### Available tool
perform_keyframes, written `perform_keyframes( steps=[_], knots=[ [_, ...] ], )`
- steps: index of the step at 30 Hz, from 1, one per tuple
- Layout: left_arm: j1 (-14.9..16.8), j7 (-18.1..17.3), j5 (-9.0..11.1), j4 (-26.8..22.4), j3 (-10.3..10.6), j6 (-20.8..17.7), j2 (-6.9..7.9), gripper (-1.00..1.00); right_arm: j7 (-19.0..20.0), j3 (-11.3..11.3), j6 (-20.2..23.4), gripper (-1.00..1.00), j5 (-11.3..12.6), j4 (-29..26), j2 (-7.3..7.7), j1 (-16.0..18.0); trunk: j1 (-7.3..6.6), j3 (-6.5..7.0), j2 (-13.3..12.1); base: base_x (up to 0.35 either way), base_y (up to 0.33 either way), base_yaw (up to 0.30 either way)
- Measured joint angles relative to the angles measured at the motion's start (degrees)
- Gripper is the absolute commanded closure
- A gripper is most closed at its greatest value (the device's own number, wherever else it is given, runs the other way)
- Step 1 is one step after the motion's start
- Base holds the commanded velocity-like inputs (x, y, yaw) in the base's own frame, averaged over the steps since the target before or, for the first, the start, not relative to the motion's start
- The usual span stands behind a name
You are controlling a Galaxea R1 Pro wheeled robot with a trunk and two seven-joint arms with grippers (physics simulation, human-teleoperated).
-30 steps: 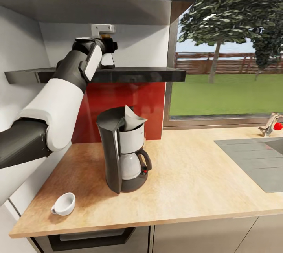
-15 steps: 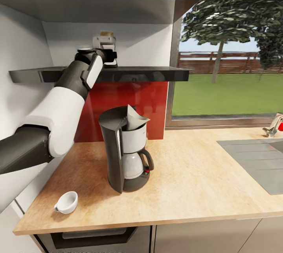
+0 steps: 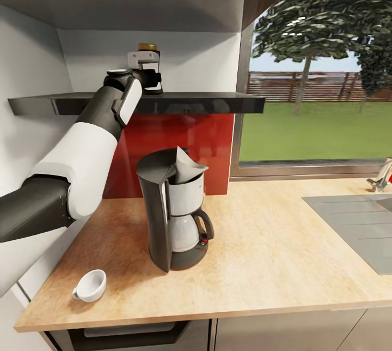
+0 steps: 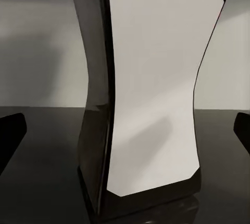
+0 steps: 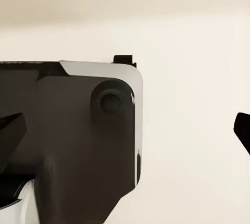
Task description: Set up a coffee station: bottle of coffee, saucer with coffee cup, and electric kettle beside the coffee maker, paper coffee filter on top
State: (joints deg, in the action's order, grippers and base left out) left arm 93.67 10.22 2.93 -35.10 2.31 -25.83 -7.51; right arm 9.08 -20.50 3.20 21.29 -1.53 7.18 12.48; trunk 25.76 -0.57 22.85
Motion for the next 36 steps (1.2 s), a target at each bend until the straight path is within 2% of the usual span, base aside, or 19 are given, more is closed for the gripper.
perform_keyframes(
  steps=[36],
  knots=[
    [0.0,0.0,0.0,-0.2,0.0,0.1,-0.07,-1.00,-0.1,0.0,0.0,-1.00,-0.1,0.1,-0.06,0.0,0.00,0.00,0.0,0.039,0.000,0.000]
  ],
)
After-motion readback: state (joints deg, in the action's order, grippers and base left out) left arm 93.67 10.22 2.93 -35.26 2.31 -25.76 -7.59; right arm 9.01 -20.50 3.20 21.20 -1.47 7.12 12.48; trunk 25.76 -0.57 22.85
